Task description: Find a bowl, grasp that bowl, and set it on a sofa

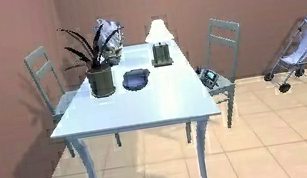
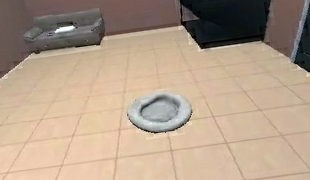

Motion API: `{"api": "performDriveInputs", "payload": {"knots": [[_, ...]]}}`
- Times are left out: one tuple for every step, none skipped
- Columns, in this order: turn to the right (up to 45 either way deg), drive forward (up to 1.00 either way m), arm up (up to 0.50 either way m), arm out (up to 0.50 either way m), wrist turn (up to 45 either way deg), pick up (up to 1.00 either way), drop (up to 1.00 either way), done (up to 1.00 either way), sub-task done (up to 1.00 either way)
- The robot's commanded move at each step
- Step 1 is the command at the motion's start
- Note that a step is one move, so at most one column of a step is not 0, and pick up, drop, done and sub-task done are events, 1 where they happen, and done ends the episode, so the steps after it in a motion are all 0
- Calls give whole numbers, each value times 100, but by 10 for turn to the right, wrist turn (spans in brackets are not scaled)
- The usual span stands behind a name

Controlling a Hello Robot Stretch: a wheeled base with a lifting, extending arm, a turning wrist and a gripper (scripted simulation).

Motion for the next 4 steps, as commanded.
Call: {"api": "performDriveInputs", "payload": {"knots": [[0, 35, 0, 0, 0, 0, 0, 0, 0], [-450, 0, 0, 0, 0, 0, 0, 0, 0], [-450, 0, 0, 0, 0, 0, 0, 0, 0], [450, 0, 0, 0, 0, 0, 0, 0, 0]]}}
